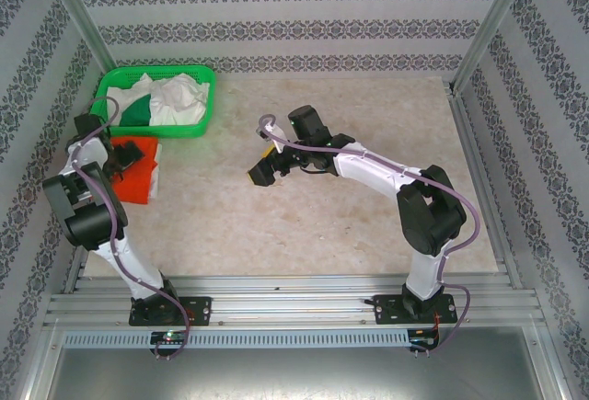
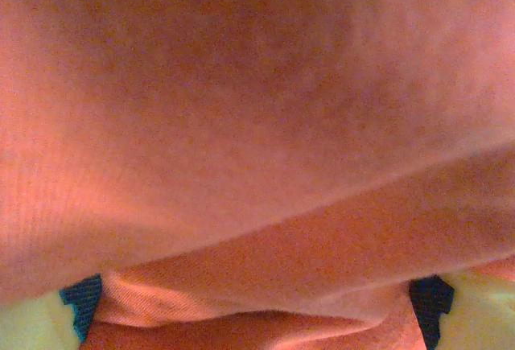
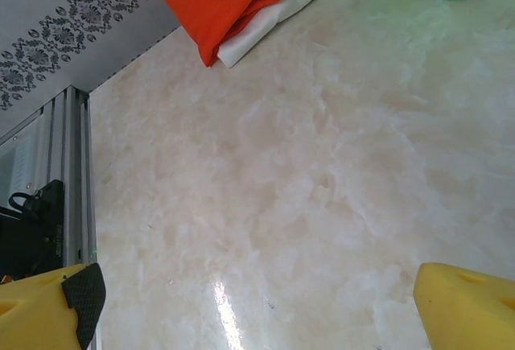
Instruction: Fold and stack the t-shirts
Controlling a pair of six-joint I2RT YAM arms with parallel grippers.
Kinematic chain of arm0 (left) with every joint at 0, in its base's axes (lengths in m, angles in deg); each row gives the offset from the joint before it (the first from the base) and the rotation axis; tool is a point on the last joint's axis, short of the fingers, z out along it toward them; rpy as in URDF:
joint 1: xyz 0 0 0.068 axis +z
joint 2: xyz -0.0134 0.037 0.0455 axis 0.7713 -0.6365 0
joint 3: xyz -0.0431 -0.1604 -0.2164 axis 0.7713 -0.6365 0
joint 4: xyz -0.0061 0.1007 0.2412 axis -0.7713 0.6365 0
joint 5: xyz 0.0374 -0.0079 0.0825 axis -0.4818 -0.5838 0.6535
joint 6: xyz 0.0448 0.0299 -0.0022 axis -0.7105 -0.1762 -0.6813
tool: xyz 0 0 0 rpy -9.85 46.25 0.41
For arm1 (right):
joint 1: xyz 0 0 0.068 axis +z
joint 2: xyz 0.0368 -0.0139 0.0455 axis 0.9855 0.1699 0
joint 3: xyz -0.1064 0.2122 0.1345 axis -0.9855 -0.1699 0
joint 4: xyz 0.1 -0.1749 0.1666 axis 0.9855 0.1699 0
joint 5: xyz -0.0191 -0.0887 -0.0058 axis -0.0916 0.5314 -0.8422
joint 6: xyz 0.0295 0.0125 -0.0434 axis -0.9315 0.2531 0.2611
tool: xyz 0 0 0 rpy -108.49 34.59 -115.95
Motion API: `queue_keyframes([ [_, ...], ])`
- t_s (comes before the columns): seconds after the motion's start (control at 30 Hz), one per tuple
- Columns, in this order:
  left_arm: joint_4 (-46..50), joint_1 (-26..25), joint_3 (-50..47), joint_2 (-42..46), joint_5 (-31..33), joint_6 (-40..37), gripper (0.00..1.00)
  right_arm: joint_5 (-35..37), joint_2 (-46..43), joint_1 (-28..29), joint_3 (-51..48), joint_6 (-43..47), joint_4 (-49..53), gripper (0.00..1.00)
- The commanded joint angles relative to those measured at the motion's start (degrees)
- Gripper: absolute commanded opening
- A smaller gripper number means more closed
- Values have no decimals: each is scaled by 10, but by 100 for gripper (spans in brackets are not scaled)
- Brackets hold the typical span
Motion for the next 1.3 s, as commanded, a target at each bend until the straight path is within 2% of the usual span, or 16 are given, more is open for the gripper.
queue_keyframes([
  [0.0,-11,19,-1,-28,-72,61,100,-12,-1,-4,8,2,11,98],
  [0.07,-20,30,0,-35,-94,78,100,-11,-1,-5,9,4,15,98],
  [0.2,-31,32,-3,-20,-96,78,100,-9,-5,-5,7,6,17,98],
  [0.4,-140,31,-97,84,-86,86,100,-9,-2,-5,2,-7,2,98],
  [0.57,-134,31,-93,118,-92,85,100,-12,5,-1,8,-14,-6,98],
  [0.7,-145,42,-85,111,-88,102,100,-13,5,1,9,-14,-5,98],
  [1.0,-136,72,-33,-1,-89,106,100,0,-23,-2,-8,-2,15,98],
  [1.27,-153,72,-40,45,-103,115,100,-3,-33,-3,-18,-7,14,98],
])
